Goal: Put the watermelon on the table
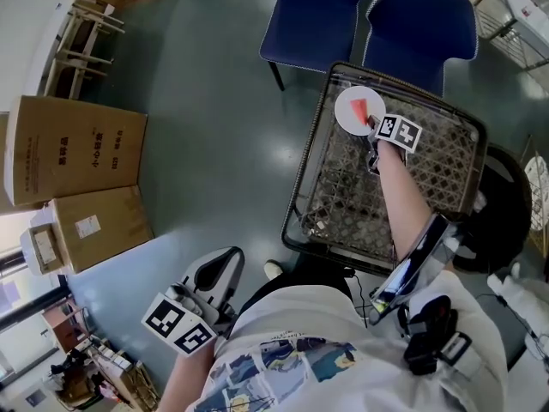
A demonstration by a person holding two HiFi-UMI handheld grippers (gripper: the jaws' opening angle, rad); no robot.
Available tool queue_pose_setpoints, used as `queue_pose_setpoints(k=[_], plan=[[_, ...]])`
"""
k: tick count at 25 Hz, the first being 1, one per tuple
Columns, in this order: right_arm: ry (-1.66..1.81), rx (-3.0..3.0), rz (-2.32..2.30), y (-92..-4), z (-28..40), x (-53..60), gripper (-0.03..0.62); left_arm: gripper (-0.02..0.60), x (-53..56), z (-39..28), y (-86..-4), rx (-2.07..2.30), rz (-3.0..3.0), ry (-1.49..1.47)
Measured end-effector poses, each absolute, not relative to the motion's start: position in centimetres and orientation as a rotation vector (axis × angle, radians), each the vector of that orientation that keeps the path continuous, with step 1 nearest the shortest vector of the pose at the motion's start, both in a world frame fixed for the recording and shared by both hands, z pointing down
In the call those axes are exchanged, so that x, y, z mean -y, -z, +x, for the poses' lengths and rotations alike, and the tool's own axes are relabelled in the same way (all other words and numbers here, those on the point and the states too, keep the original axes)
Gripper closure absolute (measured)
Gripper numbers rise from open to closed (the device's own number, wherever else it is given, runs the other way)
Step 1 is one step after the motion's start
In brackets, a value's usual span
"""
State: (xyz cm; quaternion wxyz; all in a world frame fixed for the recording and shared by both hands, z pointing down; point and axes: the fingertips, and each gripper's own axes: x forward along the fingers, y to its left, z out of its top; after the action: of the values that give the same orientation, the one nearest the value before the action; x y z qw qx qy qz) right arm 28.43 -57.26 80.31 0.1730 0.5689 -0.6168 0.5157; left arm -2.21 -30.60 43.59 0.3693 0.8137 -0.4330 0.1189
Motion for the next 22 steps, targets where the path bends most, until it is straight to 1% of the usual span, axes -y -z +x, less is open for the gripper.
queue_pose_setpoints(k=[4, 14, 20, 21, 22], plan=[[-1.336, 1.712, 1.602, -80.3, 28.9, 57.0, 0.453, 0.569, 30.3, -2.5, -43.6, 1.122, 2.083, -0.296], [-1.296, 1.738, 1.628, -78.8, 29.5, 56.3, 0.453, 0.569, 29.8, -3.3, -43.0, 1.116, 2.105, -0.286], [-1.29, 1.787, 1.622, -76.0, 29.8, 53.0, 0.454, 0.569, 28.5, -3.3, -42.3, 1.066, 2.162, -0.271], [-1.28, 1.801, 1.612, -75.3, 29.7, 52.2, 0.464, 0.569, 28.2, -3.2, -42.2, 1.051, 2.178, -0.268], [-1.266, 1.815, 1.598, -74.6, 29.5, 51.2, 0.501, 0.569, 27.9, -3.2, -42.0, 1.034, 2.196, -0.265]])
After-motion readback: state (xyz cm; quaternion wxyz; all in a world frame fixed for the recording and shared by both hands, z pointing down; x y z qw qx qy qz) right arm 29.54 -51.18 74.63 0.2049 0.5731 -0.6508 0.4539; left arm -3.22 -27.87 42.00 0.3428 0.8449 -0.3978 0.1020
